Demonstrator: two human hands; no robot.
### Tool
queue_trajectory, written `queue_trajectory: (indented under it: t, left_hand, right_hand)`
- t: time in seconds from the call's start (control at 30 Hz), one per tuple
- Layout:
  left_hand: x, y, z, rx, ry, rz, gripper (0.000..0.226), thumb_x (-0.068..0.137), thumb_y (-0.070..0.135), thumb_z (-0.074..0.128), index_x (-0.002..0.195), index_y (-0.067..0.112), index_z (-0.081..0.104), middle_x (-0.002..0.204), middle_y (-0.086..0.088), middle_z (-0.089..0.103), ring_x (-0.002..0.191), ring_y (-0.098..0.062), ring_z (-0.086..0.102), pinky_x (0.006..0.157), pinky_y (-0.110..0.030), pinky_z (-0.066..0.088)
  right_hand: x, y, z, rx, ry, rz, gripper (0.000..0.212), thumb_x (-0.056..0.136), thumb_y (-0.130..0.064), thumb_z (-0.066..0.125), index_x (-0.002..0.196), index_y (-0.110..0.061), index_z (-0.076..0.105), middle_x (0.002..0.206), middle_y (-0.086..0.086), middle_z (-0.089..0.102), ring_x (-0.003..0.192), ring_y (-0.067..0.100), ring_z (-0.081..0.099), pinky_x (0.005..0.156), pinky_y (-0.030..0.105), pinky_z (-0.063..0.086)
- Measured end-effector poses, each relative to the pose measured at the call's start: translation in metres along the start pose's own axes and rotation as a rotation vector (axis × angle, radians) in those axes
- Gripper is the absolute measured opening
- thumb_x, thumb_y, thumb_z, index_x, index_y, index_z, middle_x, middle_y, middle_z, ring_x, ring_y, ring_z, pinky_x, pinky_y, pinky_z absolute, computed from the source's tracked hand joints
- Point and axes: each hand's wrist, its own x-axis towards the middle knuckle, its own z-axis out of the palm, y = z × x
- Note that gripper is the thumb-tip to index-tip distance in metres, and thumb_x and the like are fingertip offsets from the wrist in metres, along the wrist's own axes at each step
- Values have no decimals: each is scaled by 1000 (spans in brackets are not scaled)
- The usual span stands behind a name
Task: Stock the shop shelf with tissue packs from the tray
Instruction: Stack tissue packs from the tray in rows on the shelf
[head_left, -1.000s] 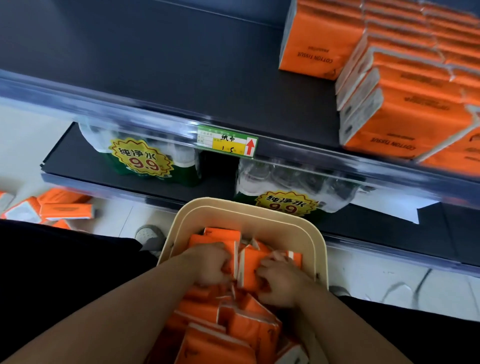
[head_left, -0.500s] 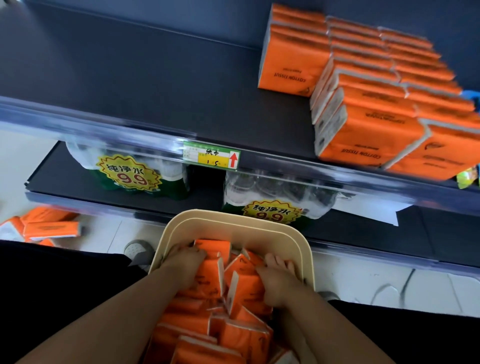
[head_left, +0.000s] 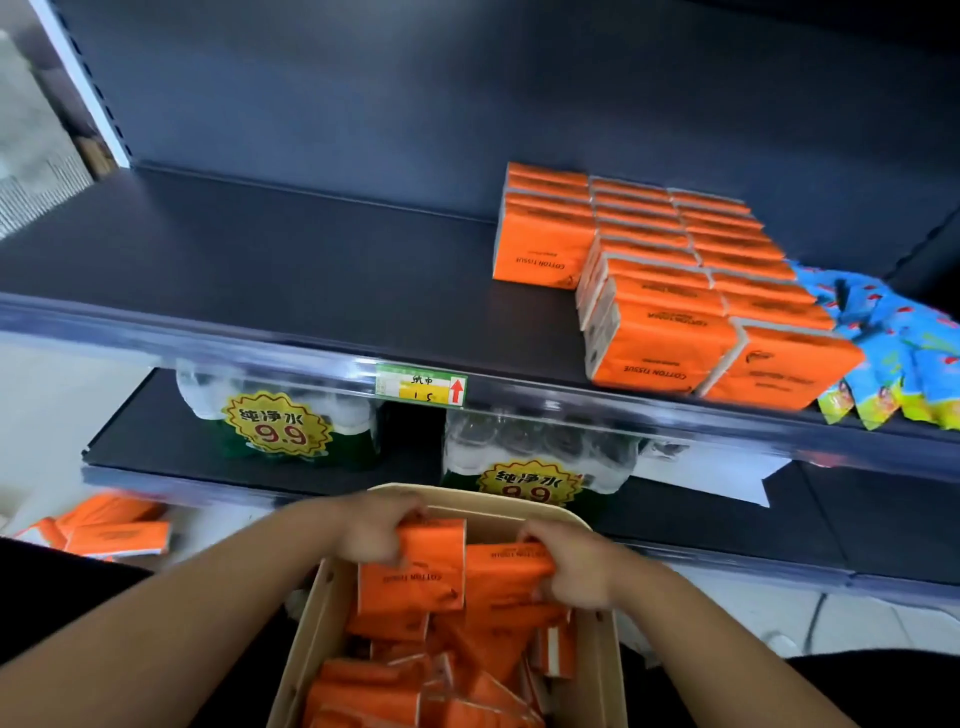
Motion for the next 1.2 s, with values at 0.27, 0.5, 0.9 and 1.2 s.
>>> queue_trajectory:
  t: [0.27, 0.5, 0.9, 1.2]
  left_hand:
    - [-83, 27, -114, 0, 93, 168, 54, 82, 1, 65, 110, 44, 47, 111, 7, 57, 102, -11, 56, 86, -26, 47]
    - [-94, 41, -193, -106, 318, 206, 48, 83, -2, 67, 120, 27, 55, 111, 4, 65, 104, -14, 61, 92, -27, 48]
    - [15, 78, -256, -240, 687, 243, 48, 81, 4, 71, 123, 22, 55, 116, -4, 64, 103, -19, 60, 93, -29, 45]
    - [72, 98, -245, -125, 1040, 217, 62, 68, 27, 83, 118, 14, 49, 116, -8, 39, 111, -21, 38, 93, -17, 29]
  right_hand:
    - [-50, -43, -101, -85, 259, -212, 51, 75, -18, 78, 120, -27, 57, 110, -4, 51, 102, 13, 52, 92, 27, 42]
    - [-61, -69, -181, -101, 554, -254, 50, 73, -12, 81, 117, -23, 62, 113, -4, 47, 104, 11, 49, 93, 19, 38]
    - [-45, -80, -205, -73, 569, -324, 56, 76, -22, 81, 127, -22, 57, 123, -6, 49, 114, 11, 49, 100, 22, 38]
    - [-31, -73, -197, -129, 517, -347, 50, 77, -19, 78, 123, -23, 58, 114, -8, 49, 108, 12, 50, 97, 26, 41]
